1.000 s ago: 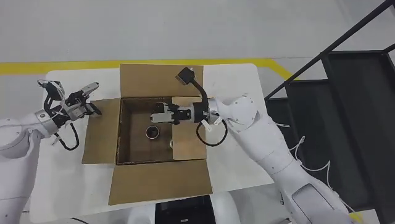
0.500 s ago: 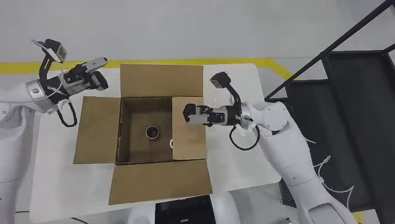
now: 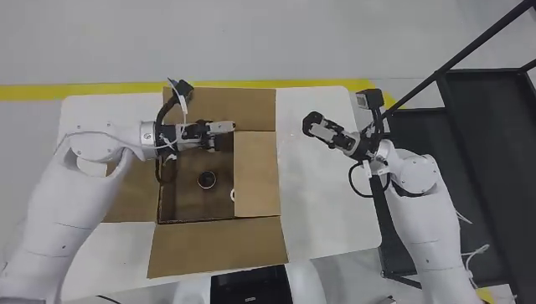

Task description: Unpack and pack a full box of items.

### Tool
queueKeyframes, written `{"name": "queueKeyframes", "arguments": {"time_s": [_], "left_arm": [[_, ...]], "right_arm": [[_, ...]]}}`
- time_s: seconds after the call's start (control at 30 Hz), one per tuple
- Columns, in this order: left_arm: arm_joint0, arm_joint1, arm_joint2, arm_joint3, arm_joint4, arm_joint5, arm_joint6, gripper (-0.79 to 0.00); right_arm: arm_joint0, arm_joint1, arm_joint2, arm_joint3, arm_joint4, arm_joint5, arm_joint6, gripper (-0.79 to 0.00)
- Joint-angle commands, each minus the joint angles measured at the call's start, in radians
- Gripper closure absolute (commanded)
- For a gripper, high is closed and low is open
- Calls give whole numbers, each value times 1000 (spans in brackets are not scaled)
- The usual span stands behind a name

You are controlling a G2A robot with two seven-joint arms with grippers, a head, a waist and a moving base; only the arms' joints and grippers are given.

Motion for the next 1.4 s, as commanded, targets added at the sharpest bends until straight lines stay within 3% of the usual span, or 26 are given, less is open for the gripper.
{"name": "queueKeyframes", "arguments": {"time_s": [0.0,0.27,0.5,0.73,0.97,1.17,1.37], "left_arm": [[-9,-4,27,17,32,-13,-23,-785],[8,-5,63,63,144,-34,-11,-785],[17,-33,148,155,129,-103,23,-785],[-7,-65,159,202,-9,-199,100,-785],[-57,-92,154,221,-211,-249,28,-785],[-138,-137,228,295,-275,-277,-29,-785],[-212,-215,333,403,-389,-328,-43,-785]], "right_arm": [[-12,2,0,-6,3,2,-2,-785],[-47,10,-10,-27,8,3,-13,-785],[-62,21,10,-42,7,4,-19,-785],[-81,30,25,-63,11,10,-18,-785],[-86,37,28,-86,38,12,-23,-785],[-90,44,49,-104,74,12,-30,-785],[-99,52,68,-120,97,-4,-20,-785]]}}
